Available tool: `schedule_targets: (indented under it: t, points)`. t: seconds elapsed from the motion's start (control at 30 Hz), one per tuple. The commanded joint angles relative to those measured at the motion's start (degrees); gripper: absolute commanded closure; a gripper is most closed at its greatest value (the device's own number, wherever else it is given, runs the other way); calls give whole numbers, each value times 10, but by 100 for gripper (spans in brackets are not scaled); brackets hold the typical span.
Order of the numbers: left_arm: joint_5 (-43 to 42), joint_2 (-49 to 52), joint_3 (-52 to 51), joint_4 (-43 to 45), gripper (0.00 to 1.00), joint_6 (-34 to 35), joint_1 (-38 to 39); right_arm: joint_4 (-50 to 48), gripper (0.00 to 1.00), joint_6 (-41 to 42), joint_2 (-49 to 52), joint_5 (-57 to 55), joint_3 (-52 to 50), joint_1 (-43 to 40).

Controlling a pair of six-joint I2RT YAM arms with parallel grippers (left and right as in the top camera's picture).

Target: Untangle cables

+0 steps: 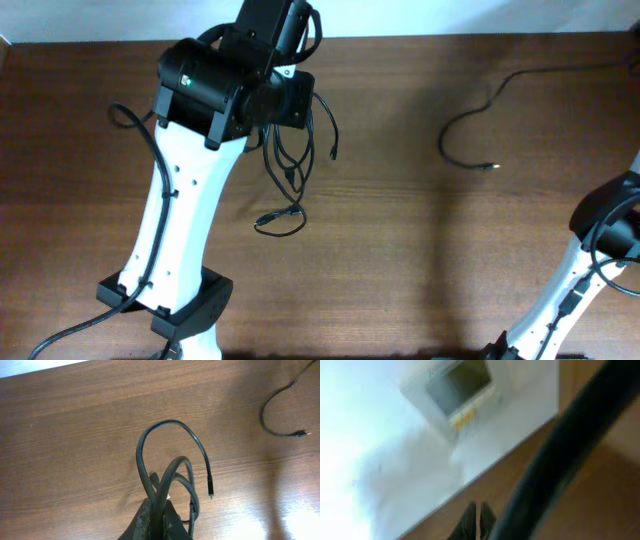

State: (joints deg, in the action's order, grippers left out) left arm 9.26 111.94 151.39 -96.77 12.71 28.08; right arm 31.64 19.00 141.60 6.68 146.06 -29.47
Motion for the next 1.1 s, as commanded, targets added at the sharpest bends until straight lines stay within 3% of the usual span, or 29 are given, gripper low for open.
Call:
schedule_targets:
  t: [0.0, 0.1, 0.23, 0.4, 0.43, 0.47, 0.5, 0.53, 0.87, 1.07]
  points:
    - [24, -16, 2, 5, 100, 5, 0, -71, 96, -5, 4, -134, 6, 26]
    - [37, -14, 2, 5, 100, 5, 0, -79, 96, 16, 32, -119, 6, 14]
    - [41, -14, 2, 5, 100, 5, 0, -12, 96, 66, 63, -46, 6, -33]
    - [41, -13, 2, 5, 100, 5, 0, 40, 96, 38, 62, -35, 6, -38]
    - [41, -13, 2, 6, 100, 5, 0, 52, 90, 38, 62, -37, 6, -38]
    - [41, -13, 2, 6, 100, 5, 0, 59, 58, 38, 62, -36, 6, -38]
    - [41, -13, 2, 5, 100, 5, 0, 62, 6, 38, 62, -34, 6, -38]
    - [41, -13, 2, 3, 100, 5, 0, 63, 1, 38, 62, -29, 6, -38]
    - [41, -13, 2, 1, 100, 4, 0, 81, 1, 38, 22, 5, 7, -35]
    - [41, -13, 2, 1, 100, 5, 0, 262, 1, 46, -76, 14, 9, -10]
